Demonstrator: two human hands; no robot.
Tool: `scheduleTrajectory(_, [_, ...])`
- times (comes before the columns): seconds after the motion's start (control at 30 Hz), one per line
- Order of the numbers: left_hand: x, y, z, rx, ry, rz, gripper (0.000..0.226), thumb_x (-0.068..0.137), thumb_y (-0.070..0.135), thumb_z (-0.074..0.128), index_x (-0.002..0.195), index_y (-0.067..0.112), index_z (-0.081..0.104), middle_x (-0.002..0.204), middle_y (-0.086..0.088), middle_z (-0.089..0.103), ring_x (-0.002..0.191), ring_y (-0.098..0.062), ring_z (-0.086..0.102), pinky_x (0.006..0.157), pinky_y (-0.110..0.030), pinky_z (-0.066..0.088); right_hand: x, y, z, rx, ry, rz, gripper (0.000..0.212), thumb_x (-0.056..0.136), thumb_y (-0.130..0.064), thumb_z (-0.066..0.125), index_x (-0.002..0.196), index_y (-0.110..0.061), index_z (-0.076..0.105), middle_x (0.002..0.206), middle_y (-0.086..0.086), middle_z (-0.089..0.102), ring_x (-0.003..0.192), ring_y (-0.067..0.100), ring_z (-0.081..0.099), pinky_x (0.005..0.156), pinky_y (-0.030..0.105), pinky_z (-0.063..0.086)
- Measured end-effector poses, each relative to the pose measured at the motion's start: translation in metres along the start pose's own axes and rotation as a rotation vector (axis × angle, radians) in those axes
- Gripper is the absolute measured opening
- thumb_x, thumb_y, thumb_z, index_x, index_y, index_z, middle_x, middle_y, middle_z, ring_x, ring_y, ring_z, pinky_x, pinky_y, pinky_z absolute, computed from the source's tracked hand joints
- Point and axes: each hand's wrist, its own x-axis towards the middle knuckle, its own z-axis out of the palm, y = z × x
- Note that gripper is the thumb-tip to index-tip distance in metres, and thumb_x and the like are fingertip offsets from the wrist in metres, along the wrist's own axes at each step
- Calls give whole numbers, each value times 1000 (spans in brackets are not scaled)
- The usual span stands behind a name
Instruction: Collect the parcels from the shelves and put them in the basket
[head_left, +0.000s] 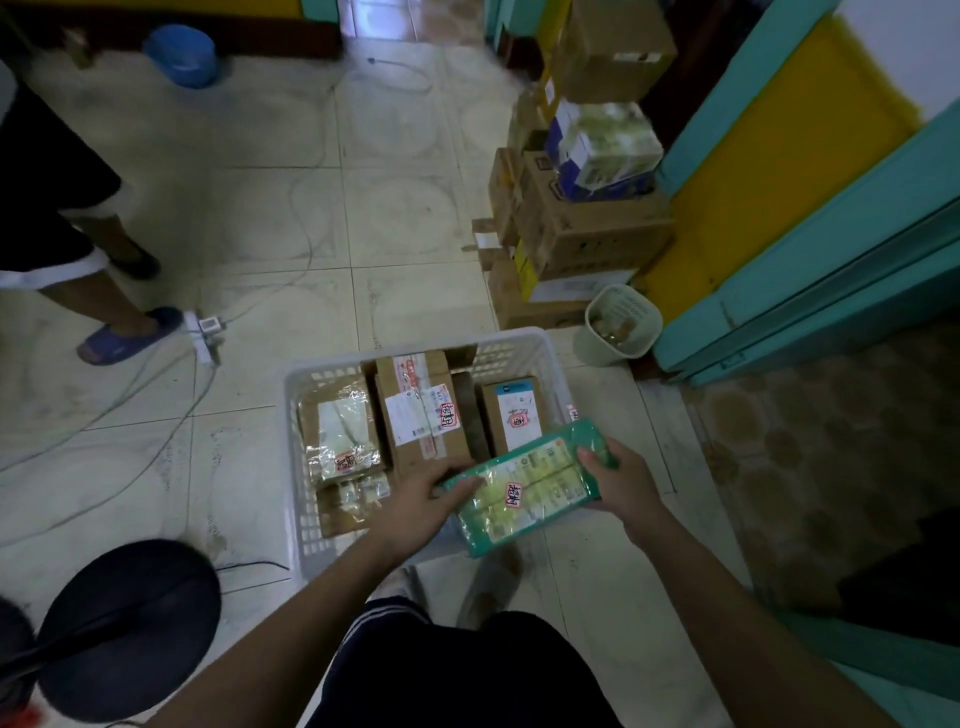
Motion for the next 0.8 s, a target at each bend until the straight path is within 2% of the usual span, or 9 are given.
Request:
scheduleTrajectory(0.03, [2,-2,3,5,43,10,27,102,29,55,124,19,67,121,7,67,109,-6,62,95,-24,51,4,-2,-6,-4,12,2,16,99,-19,59,113,-19,66,101,8,72,87,25,72,74,49,62])
scheduleTrajectory(0.13, [13,-16,8,78,145,-2,28,105,14,46,121,18,69,119,9,65,109,-6,59,88,-9,44,14,-7,-16,-15,27,21,16,98,-17,60,113,-16,67,103,11,72,88,28,72,73,48,62])
scheduleTrajectory(0.2, [22,-31,8,193,152,-84,28,103,7,46,115,15,70,120,1,68,112,-18,62,87,-19,47,21,-7,-17,-33,23,44,17,98,-19,61,113,-15,67,104,11,72,89,29,72,73,49,62])
scheduleTrajectory(0.3, [36,-66,9,451,8,-304,29,101,9,46,114,6,72,122,-13,69,111,-29,63,80,-25,42,32,-4,-16,-43,-16,76,16,98,-21,61,113,-16,66,103,8,70,89,27,71,68,43,63])
scheduleTrajectory(0.37, [45,-90,11,494,-124,-444,31,101,13,45,112,-2,70,122,-20,67,112,-32,62,85,-28,45,37,1,-17,-10,-51,107,13,99,-19,60,111,-15,64,100,5,69,86,24,70,62,37,62])
scheduleTrajectory(0.47, [60,-117,25,295,-216,-579,29,103,16,46,116,-1,66,131,-21,61,122,-37,57,102,-36,47,46,15,-17,46,-110,143,12,100,-18,58,110,-18,64,104,3,69,89,21,69,62,34,61])
scheduleTrajectory(0.57, [73,-129,41,114,-245,-511,23,105,9,41,98,21,60,127,-19,58,118,-34,56,102,-37,44,54,30,-15,86,-126,196,16,100,-21,57,114,-19,62,109,3,68,94,21,68,65,34,61])
scheduleTrajectory(0.7, [87,-135,43,-58,-105,-377,21,102,-4,41,111,4,58,107,-10,57,101,-22,55,96,-37,48,64,40,-16,112,-138,256,24,100,-19,56,123,-12,59,116,9,66,100,26,67,65,35,62])
scheduleTrajectory(0.8, [90,-132,39,-251,78,-345,25,107,15,39,124,6,55,122,-11,60,114,-23,57,101,-36,49,74,41,-14,83,-125,295,24,99,-17,57,123,-11,58,119,13,65,100,31,67,60,36,61])
